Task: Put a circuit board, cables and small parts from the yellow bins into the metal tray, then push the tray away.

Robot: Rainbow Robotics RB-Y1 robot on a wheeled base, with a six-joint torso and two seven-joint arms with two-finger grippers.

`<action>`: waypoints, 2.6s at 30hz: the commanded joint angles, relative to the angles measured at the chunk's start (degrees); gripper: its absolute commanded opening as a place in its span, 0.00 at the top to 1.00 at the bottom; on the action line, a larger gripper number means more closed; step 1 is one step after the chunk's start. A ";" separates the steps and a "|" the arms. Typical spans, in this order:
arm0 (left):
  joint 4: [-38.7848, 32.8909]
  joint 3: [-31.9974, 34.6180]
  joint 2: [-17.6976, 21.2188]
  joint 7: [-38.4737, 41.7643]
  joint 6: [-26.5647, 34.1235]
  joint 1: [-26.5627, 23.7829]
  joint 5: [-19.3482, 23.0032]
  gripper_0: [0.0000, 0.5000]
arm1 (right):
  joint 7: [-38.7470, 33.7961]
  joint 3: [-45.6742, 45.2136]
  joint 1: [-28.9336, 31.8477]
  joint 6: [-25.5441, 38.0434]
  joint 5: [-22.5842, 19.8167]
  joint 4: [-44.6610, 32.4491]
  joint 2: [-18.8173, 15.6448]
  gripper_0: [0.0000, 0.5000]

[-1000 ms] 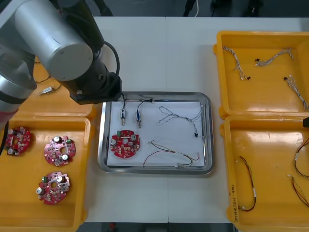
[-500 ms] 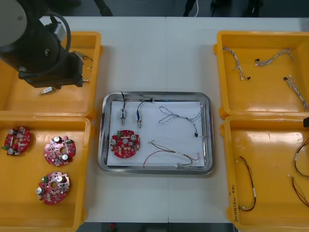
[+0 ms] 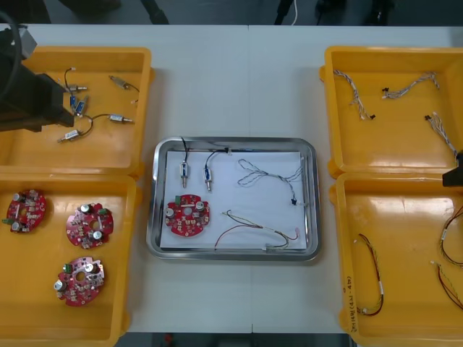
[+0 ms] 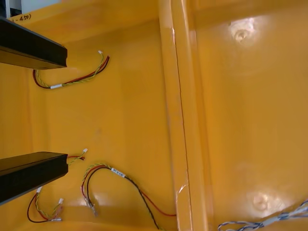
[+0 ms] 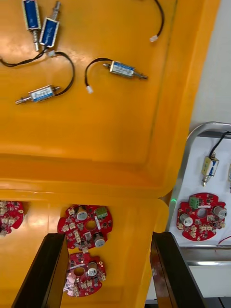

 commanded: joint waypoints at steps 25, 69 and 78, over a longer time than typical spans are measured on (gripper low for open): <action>-7.71 17.71 3.97 -18.02 0.41 23.22 0.27 0.00 | 1.35 30.42 -24.18 0.41 6.91 -1.35 10.14 0.00; -11.57 20.34 0.01 -22.77 0.41 26.21 -1.31 0.00 | 28.77 63.21 -36.05 -8.25 15.52 10.61 28.06 0.00; -11.57 20.34 0.01 -22.77 0.41 26.21 -1.31 0.00 | 31.50 69.89 -35.96 -10.62 17.37 10.96 28.24 0.00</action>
